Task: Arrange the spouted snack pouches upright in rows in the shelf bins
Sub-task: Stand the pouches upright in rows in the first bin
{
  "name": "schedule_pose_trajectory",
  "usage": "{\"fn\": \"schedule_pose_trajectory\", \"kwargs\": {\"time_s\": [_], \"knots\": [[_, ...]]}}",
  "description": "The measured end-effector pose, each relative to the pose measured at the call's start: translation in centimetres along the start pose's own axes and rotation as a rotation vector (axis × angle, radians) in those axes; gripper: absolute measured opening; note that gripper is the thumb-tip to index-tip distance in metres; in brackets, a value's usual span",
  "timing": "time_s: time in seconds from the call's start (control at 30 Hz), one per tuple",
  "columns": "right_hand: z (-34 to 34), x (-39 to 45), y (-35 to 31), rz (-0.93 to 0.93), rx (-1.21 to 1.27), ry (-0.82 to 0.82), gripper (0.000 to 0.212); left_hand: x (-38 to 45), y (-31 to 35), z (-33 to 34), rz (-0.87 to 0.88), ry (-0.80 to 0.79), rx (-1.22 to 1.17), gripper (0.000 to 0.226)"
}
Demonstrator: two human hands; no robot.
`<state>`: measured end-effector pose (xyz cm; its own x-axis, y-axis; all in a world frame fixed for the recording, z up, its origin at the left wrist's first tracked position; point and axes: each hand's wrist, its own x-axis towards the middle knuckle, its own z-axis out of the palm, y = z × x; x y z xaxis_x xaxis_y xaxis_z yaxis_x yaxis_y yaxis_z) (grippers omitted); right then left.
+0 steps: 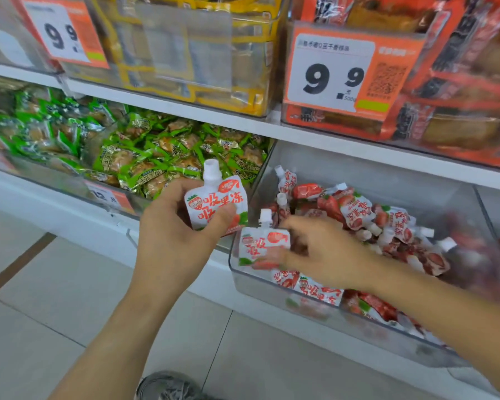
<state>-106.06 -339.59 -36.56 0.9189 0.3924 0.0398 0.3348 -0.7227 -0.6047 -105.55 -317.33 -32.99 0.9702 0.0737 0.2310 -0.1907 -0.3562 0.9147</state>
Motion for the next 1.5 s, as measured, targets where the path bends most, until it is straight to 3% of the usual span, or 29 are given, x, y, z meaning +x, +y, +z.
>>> {"fn": "schedule_pose_trajectory", "kwargs": {"time_s": [0.1,0.2,0.23,0.33,0.37,0.43,0.57,0.67,0.83,0.93,1.0,1.1,1.23,1.3,1.4,1.5], "knots": [[1.4,-0.3,-0.2,-0.054,-0.08,-0.148,0.035,-0.1,0.1,0.6,-0.003,-0.023,-0.028,0.031],[-0.1,-0.1,0.4,-0.043,-0.153,-0.271,0.06,-0.2,0.1,0.8,0.009,-0.039,-0.036,0.032],[-0.9,0.1,0.6,-0.026,-0.153,-0.254,0.06,-0.2,0.0,0.8,0.018,-0.038,-0.033,0.032],[-3.3,0.5,1.8,0.041,-0.168,-0.119,0.027,-0.1,0.3,1.1,0.055,-0.05,-0.037,0.033],[-3.8,0.8,1.9,0.051,-0.199,-0.103,0.026,-0.1,0.5,1.3,0.067,-0.058,-0.035,0.034],[-3.7,1.6,2.2,0.055,-0.247,-0.118,0.034,0.0,0.6,1.7,0.086,-0.075,-0.026,0.034],[-1.4,2.9,2.7,0.041,-0.496,-0.311,0.057,0.0,0.6,2.3,0.108,-0.112,0.0,0.032],[-0.3,3.3,2.6,0.048,-0.7,-0.37,0.051,0.0,0.4,2.5,0.114,-0.136,0.007,0.031],[-1.2,2.8,1.8,0.071,-0.498,-0.317,0.059,-0.1,0.3,2.4,0.122,-0.132,-0.003,0.031],[-2.1,2.1,0.7,0.06,-0.272,-0.111,0.039,-0.1,0.4,2.2,0.11,-0.104,-0.037,0.031],[-2.7,2.0,0.3,0.049,-0.269,-0.042,0.034,-0.1,0.5,2.2,0.106,-0.091,-0.049,0.032],[-2.5,2.1,0.6,0.039,-0.391,-0.127,0.027,-0.1,0.6,2.4,0.106,-0.108,-0.05,0.03],[-0.9,2.4,1.4,0.068,-0.399,-0.206,0.055,-0.3,0.5,2.6,0.099,-0.128,-0.043,0.031],[-0.6,2.5,1.2,0.07,-0.4,-0.201,0.059,-0.3,0.5,2.6,0.111,-0.126,-0.038,0.03],[0.3,2.0,-0.2,0.034,-0.318,-0.214,0.036,-0.2,0.6,2.7,0.129,-0.126,-0.053,0.031],[1.4,1.0,-0.9,-0.017,-0.187,-0.196,0.03,-0.1,0.6,2.8,0.181,-0.148,-0.034,0.027]]}}
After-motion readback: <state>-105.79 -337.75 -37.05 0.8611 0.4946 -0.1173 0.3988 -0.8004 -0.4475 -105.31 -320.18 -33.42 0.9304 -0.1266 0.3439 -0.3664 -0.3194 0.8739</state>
